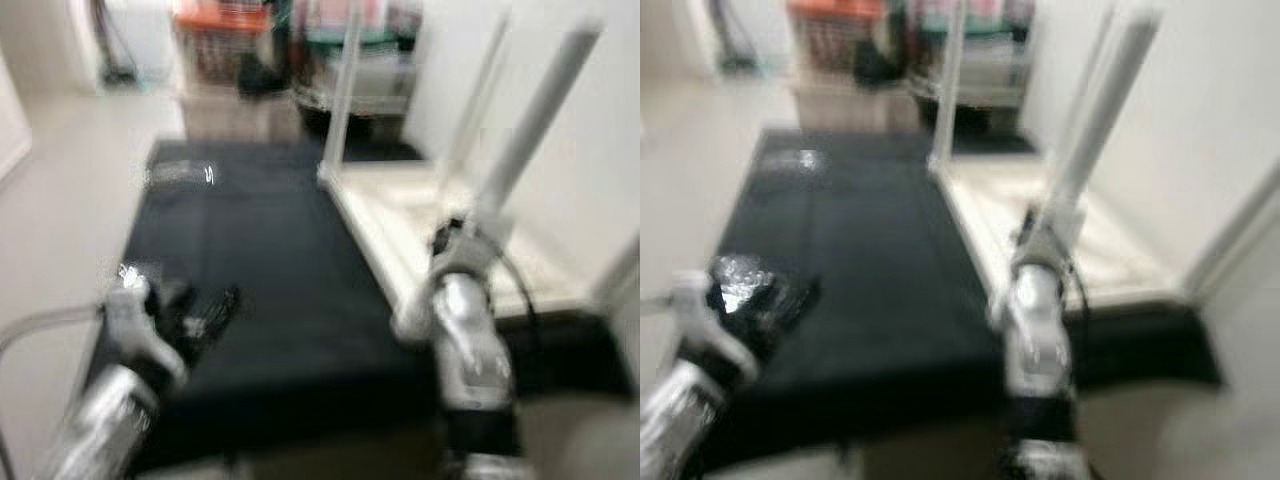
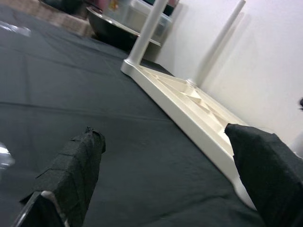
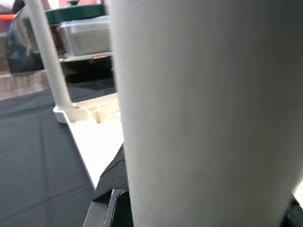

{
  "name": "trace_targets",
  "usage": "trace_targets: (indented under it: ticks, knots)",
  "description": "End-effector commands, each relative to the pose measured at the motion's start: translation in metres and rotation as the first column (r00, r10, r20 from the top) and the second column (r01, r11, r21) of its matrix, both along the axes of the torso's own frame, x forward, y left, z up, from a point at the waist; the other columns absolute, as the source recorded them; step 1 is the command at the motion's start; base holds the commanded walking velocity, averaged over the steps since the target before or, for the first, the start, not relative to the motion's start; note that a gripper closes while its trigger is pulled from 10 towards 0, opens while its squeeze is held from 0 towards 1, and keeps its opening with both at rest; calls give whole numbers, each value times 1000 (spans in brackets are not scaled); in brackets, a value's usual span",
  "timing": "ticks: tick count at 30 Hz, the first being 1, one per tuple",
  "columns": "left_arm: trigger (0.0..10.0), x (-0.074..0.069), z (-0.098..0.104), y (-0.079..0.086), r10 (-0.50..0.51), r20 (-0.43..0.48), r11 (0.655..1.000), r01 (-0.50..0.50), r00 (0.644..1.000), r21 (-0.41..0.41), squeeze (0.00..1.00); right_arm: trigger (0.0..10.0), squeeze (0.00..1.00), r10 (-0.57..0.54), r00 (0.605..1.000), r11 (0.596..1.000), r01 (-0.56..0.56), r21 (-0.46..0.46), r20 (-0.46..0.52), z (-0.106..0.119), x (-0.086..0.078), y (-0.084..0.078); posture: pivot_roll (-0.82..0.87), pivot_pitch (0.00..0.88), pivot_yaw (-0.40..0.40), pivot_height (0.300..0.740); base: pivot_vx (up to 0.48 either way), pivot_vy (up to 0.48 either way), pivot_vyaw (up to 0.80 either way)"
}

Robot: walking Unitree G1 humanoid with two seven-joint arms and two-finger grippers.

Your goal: Building children table

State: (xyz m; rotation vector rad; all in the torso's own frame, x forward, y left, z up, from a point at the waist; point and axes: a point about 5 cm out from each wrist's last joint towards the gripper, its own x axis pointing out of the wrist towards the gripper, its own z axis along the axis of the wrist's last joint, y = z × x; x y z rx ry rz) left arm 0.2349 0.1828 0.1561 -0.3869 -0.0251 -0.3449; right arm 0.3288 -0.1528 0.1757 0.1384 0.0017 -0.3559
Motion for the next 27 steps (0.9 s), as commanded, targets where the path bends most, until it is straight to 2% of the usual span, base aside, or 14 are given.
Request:
trace_targets:
  ticks: [1, 14, 21, 27]
  knots:
    - [10000, 0, -2, -2, -7, -8, 1000, 7, 1000, -6, 0, 10000, 0, 21, 994, 999, -17, 32, -110, -24, -1, 2, 77, 0, -114, 740, 0, 0, 0]
    - [10000, 0, -4, -1, -3, -15, 1000, 3, 1000, 3, 0, 10000, 0, 14, 997, 999, -10, 50, -71, -20, -4, 6, 77, 0, -109, 740, 0, 0, 0]
    - [10000, 1, -4, 0, -1, -14, 1000, 1, 1000, 8, 0, 10000, 0, 49, 999, 999, -49, -2, -25, -11, -3, 10, 81, 0, -110, 740, 0, 0, 0]
    - [10000, 2, -4, 0, -1, -13, 1000, 2, 1000, 10, 0, 10000, 0, 96, 995, 995, -96, -21, -35, -12, -2, 17, 82, 0, -110, 740, 0, 0, 0]
